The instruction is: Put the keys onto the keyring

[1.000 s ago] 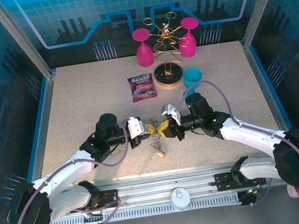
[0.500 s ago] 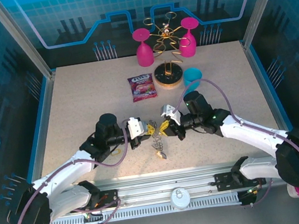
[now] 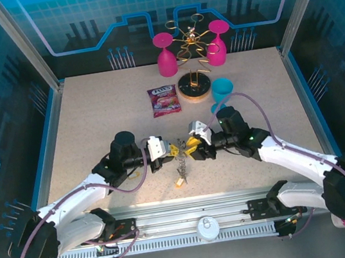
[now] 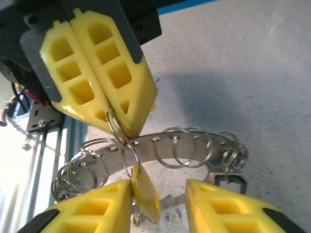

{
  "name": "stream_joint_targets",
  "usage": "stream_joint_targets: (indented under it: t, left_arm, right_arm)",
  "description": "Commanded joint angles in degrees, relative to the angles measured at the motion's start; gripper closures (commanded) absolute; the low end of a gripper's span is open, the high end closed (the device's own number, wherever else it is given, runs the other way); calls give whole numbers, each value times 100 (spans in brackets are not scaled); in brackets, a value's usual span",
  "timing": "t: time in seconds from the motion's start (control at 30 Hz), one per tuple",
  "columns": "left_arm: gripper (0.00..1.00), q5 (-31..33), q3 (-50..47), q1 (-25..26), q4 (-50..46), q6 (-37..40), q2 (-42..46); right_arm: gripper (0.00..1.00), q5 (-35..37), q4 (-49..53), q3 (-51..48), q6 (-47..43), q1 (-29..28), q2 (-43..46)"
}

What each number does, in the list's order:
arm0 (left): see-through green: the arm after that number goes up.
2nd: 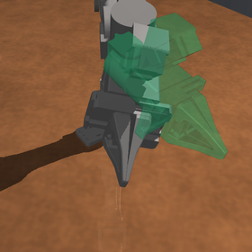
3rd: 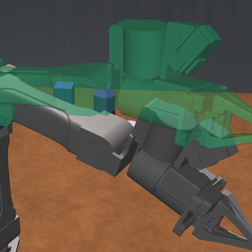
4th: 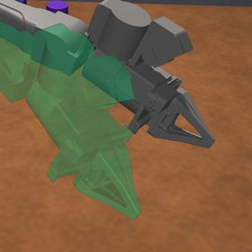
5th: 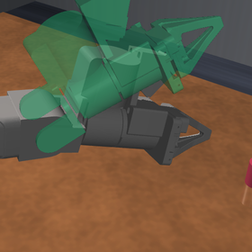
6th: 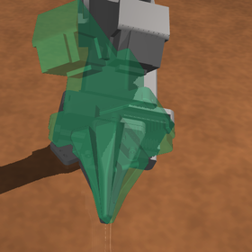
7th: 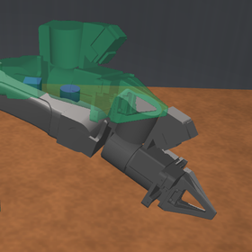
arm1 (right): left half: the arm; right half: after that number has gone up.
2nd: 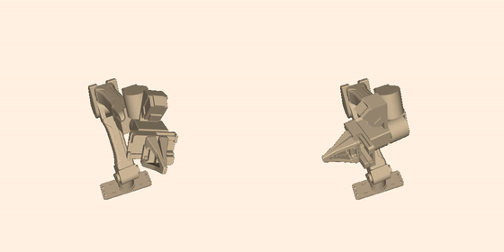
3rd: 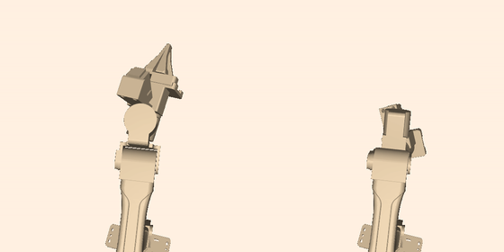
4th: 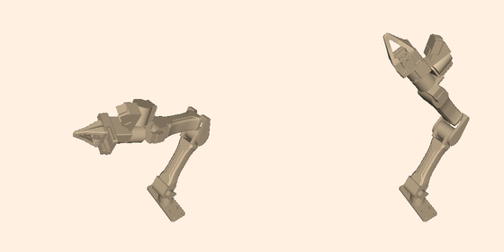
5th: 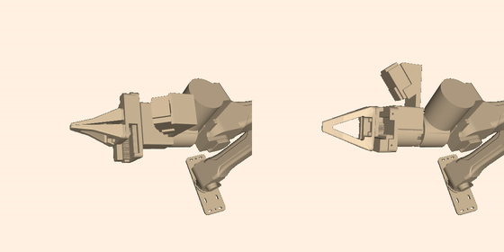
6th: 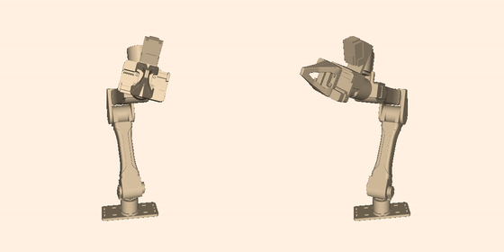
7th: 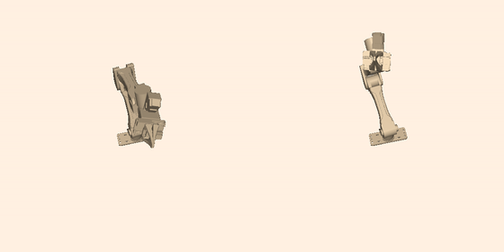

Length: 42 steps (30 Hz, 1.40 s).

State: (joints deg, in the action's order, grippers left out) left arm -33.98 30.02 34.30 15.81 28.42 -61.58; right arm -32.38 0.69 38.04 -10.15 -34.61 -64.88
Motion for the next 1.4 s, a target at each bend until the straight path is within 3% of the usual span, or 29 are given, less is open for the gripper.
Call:
stream_joint_targets:
  t: [0.0, 0.4, 0.77, 0.9, 1.0, 1.07, 1.17, 1.23, 1.37]
  left_arm:
    - [100, -275, -55, 29, 371, -56, 79]
    - [100, -390, -47, 31, 455, -140, 33]
    - [100, -432, -49, 24, 467, -162, 54]
    - [100, -434, -56, 24, 483, -171, 54]
    - [100, -434, -75, 24, 497, -187, 62]
    - [100, -381, -82, 24, 499, -197, 68]
    - [99, -63, -93, 27, 436, -215, 101]
    - [88, 160, -71, 26, 300, -183, 149]
    - [85, 356, 111, 29, -261, 53, 190]
  right_arm:
    - [63, -107, -776, -325, 37, 95, 293]
    - [67, -686, -1583, -368, -415, -112, 49]
    - [73, -729, -1831, -263, -547, -246, -289]
    - [79, -800, -1926, -181, -557, -287, -400]
    - [92, -864, -1915, -140, -574, -310, -446]
    - [100, -902, -1846, -123, -612, -309, -436]
    - [100, -852, -1654, -74, -725, -310, -364]
    - [100, -650, -1083, 62, -910, -325, -313]
    - [100, -96, 297, 554, -1452, -466, -377]
